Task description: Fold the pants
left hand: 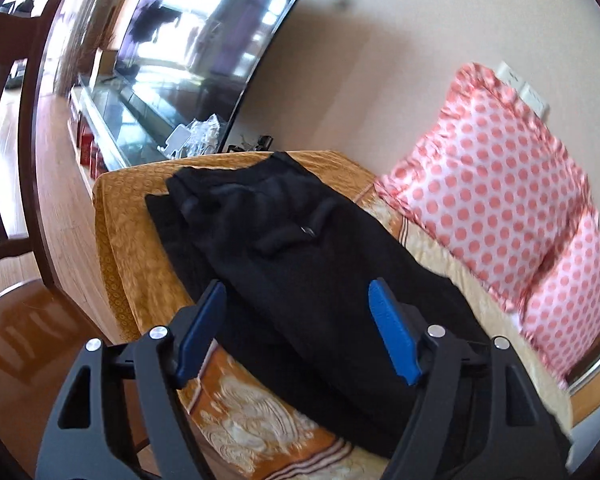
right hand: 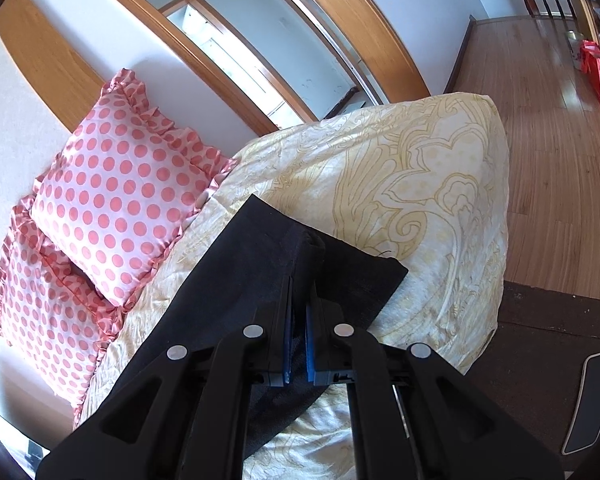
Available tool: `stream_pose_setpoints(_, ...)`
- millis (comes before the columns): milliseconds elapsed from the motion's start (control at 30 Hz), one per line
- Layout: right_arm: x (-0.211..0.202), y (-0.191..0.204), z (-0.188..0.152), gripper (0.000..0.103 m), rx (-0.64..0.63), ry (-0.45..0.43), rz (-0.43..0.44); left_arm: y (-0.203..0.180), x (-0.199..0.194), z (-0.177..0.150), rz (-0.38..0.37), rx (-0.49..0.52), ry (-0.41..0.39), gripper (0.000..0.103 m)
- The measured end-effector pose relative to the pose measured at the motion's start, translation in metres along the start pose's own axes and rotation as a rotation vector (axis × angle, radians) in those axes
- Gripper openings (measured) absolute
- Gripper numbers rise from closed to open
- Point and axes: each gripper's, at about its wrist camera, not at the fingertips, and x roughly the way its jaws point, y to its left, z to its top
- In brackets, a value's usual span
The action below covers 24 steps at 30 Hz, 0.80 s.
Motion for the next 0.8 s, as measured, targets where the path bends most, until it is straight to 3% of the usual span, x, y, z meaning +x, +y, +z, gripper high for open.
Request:
stream_pose_setpoints(67,0.001,0.0,-0.001,0.004,0.0,0.003,-0.003,0.01,0.012,0.012,0.009,-0.041,0.05,0.072)
stream_pose_setpoints(167,0.001,0.0,-0.002,0.004,-0.007,0.005,-0.004,0.027,0.034,0.023,0.005,-0.123,0.135,0.056)
stream_pose_setpoints(300,-0.002,0.005,-0.001,0.004,-0.046,0.001,-0.018,0.03,0.04,0.032,0.01,-0.132,0.141,0.052)
stream_pose_setpoints(333,-0.002,0.006,-0.001,0.004,-0.054,0.0,-0.022,0.03,0.042,0.032,0.024,-0.129,0.142,0.032)
stream_pose_setpoints(367,-0.002,0.007,-0.001,0.004,-0.068,-0.007,-0.023,0.029,0.044,0.032,0.041,-0.122,0.139,0.021)
stream_pose_setpoints(433,-0.003,0.01,0.001,0.004,-0.091,-0.016,-0.028,0.027,0.041,0.032,0.058,-0.11,0.128,0.015)
stream_pose_setpoints(567,-0.009,0.012,0.008,0.004,-0.109,-0.041,-0.03,0.023,0.011,0.03,0.083,-0.039,0.051,0.014)
stream_pose_setpoints(700,-0.001,0.012,0.006,0.004,-0.142,-0.022,-0.076,0.033,0.017,0.021,0.13,-0.003,0.099,0.014)
stream_pose_setpoints(800,0.0,0.006,0.004,0.004,-0.134,-0.013,-0.084,0.025,0.017,0.016,0.164,0.062,0.075,0.017)
